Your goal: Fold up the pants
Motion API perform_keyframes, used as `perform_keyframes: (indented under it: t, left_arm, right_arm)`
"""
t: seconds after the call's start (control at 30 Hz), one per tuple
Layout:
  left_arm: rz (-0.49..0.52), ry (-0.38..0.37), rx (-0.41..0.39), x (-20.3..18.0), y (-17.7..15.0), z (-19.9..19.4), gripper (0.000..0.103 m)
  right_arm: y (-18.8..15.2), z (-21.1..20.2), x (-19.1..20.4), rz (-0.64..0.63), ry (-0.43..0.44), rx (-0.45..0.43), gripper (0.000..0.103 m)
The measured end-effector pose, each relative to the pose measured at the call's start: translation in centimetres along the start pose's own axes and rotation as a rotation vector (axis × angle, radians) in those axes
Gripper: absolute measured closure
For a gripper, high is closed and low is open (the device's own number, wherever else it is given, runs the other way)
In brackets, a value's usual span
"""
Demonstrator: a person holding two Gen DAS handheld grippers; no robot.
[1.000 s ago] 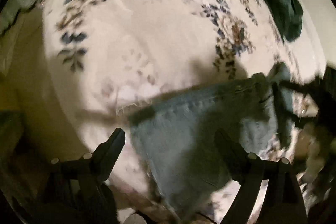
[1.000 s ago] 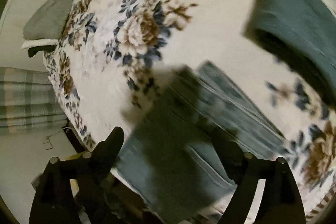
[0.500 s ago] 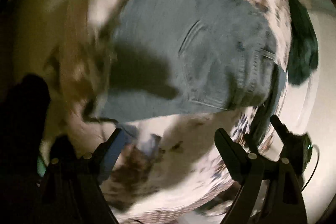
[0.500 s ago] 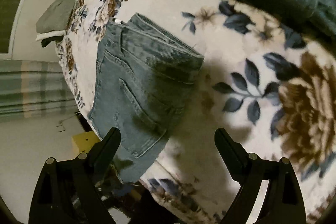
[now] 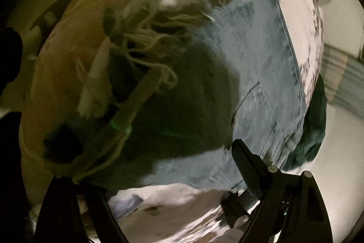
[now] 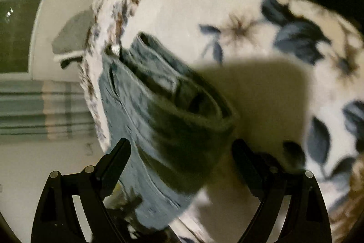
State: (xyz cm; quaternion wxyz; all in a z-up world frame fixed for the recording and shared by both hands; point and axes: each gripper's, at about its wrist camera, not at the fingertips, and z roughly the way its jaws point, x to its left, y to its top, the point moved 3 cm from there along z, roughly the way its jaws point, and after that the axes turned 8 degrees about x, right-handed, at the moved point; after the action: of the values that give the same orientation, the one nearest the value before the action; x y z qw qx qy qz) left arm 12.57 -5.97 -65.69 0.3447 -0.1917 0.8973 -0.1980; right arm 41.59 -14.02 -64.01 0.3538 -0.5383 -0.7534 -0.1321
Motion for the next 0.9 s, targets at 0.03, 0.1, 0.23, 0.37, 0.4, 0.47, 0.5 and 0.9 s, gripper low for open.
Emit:
perform_keyframes:
  t: [0.03, 0.1, 0.23, 0.37, 0.4, 0.47, 0.5, 0.9]
  left_arm:
    - [-0.012, 0.001, -0.012, -0.1, 0.0, 0.1, 0.018]
    - [-0.036, 0.003, -0.037, -0.3, -0.1, 0.2, 0.018]
    - [-0.059, 0.015, -0.068, -0.7, -0.4, 0.8, 0.018]
    - [-0.046, -0.007, -0.094, -1.4, -0.4, 0.7, 0.018]
    - [-0.024, -0.004, -0.102, -1.5, -0.1, 0.6, 0.018]
    - [-0.011, 0.005, -0.107, -1.6, 0.5, 1.0, 0.018]
    - [-0.022, 0.004, -0.111, -1.5, 0.7, 1.0, 0.018]
    - [0.123, 0.054, -0.107, -2.5, 1.5, -0.8, 0.072]
  right_arm:
    - [0.3, 0.2, 0.2, 0.001, 0.018, -0.007, 0.010]
    - [1.0, 0.5, 0.6, 0.002, 0.058, -0.020, 0.012]
    - [1.9, 1.2, 1.4, 0.001, 0.084, -0.021, 0.012]
    - [2.2, 1.1, 1.5, 0.010, 0.135, -0.020, 0.014]
    - [2.0, 0.9, 1.1, 0.012, 0.146, -0.017, 0.018]
    - [1.9, 0.9, 0.8, 0.011, 0.144, -0.010, 0.023]
    - [1.8, 1.0, 0.6, 0.007, 0.140, -0.007, 0.027]
    - [-0.3, -0.5, 0.0, -0.019, 0.059, -0.027, 0.063]
